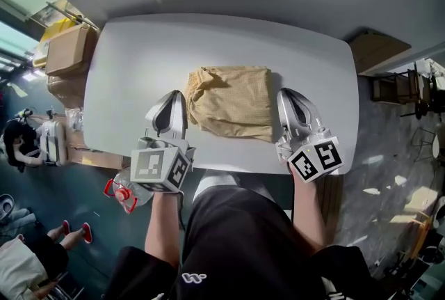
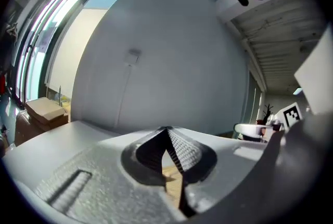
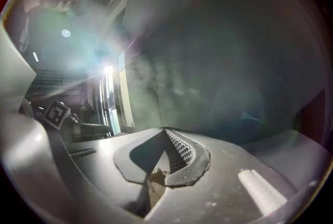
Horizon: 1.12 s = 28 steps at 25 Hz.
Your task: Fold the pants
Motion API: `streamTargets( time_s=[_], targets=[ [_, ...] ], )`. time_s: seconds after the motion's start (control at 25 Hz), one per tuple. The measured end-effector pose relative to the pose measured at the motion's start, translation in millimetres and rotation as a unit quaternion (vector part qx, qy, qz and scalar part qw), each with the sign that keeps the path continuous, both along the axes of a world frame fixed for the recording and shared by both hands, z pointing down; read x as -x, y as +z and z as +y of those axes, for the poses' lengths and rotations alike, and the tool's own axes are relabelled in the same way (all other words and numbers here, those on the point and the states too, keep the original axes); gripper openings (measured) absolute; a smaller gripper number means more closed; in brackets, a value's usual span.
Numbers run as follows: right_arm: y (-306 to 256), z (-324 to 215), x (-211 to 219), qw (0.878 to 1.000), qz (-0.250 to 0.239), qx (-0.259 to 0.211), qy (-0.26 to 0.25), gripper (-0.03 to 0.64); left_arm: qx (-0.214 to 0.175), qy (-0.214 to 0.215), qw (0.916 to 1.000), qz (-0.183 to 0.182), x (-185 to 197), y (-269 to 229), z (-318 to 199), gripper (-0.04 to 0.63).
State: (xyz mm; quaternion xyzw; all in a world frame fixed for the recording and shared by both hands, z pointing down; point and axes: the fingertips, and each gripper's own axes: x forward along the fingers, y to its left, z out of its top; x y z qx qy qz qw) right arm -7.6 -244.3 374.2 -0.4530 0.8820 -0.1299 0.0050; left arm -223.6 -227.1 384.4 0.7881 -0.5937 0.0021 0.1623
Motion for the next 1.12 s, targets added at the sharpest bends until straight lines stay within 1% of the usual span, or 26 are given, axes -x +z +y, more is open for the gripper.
streamTargets(
  time_s=[0.08,0.12,0.2,0.24,0.28,0.36,0.44,0.52,0.64,0.76,0.96,1.04,1.12],
  targets=[
    [-12.6,21.9,-4.4,0.999,0.005,-0.032,0.026,0.005,-0.024,-0.015,0.9996,-0.004,-8.4,-15.9,26.7,0.002],
    [-18.1,35.7,-5.4,0.998,0.011,-0.046,0.034,0.005,-0.030,-0.033,0.9989,-0.013,-10.1,-21.1,40.8,0.002],
    [-29.6,65.8,-6.7,0.996,0.026,-0.071,0.037,0.005,-0.032,-0.085,0.9952,-0.039,-11.0,-27.2,70.4,0.002],
    [-35.0,80.4,-8.7,0.996,0.031,-0.080,0.035,0.005,-0.032,-0.099,0.9934,-0.047,-14.9,-30.0,85.0,0.002],
    [-39.3,94.2,-11.4,0.995,0.033,-0.086,0.034,0.005,-0.034,-0.099,0.9933,-0.048,-22.2,-33.4,98.8,0.002],
    [-43.5,120.0,-18.3,0.995,0.031,-0.089,0.032,0.005,-0.041,-0.079,0.9954,-0.037,-39.9,-40.3,124.4,0.002],
    [-42.8,142.2,-26.5,0.995,0.024,-0.087,0.037,0.005,-0.055,-0.067,0.9956,-0.035,-52.0,-46.0,146.0,0.002],
    [-37.6,160.9,-32.4,0.995,0.025,-0.083,0.046,0.005,-0.061,-0.065,0.9954,-0.036,-58.7,-46.5,163.2,0.002],
    [-29.0,185.3,-37.3,0.995,0.032,-0.076,0.059,0.005,-0.056,-0.062,0.9959,-0.035,-65.1,-39.0,184.1,0.002],
    [-26.7,199.8,-35.7,0.995,0.039,-0.070,0.053,0.005,-0.057,-0.055,0.9962,-0.035,-72.2,-38.8,196.2,0.002],
    [-46.0,209.9,-21.4,0.993,0.060,-0.094,0.048,0.005,-0.069,-0.039,0.9961,-0.039,-69.4,-46.5,206.2,0.002],
    [-47.6,214.7,-12.4,0.991,0.078,-0.103,0.046,0.005,-0.070,-0.041,0.9960,-0.039,-61.8,-45.5,211.8,0.002],
    [-47.2,218.8,-4.1,0.990,0.083,-0.106,0.043,0.005,-0.068,-0.042,0.9959,-0.042,-54.6,-42.3,215.6,0.002]
  ],
)
